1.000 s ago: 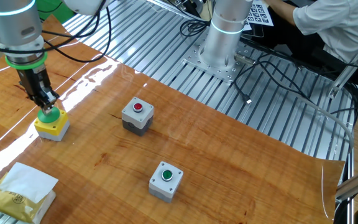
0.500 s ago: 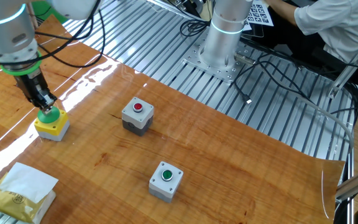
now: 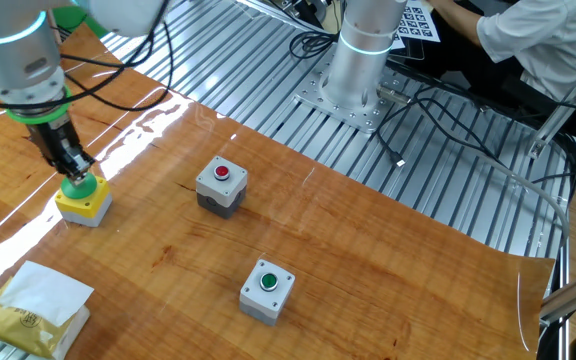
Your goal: Press three buttons from left to right in sequence
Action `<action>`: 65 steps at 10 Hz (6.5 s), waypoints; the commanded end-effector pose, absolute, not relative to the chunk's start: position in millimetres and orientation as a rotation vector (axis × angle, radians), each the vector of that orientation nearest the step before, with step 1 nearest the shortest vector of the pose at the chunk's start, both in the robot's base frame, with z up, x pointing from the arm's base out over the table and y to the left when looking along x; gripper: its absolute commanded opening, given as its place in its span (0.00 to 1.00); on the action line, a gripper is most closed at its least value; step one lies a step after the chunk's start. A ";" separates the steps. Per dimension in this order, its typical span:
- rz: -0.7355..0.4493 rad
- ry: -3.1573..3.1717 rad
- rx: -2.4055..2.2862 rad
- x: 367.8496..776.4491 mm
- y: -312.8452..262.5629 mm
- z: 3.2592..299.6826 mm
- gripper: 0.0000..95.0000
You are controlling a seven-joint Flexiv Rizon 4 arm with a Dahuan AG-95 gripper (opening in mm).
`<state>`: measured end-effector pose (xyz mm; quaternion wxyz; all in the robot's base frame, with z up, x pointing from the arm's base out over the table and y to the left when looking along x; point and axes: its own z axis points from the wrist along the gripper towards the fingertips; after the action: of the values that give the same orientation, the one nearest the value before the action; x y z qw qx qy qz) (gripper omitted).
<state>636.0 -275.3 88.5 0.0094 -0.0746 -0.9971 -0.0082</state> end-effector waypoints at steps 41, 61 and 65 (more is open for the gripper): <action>-0.040 -3.030 -0.645 464.1 -100.5 95.4 0.40; -0.009 -3.042 -0.614 464.5 -102.3 111.1 0.40; -0.009 -3.049 -0.558 480.3 -96.4 115.4 0.00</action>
<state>483.1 -94.9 116.8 0.0210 -0.1766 -0.9840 -0.0034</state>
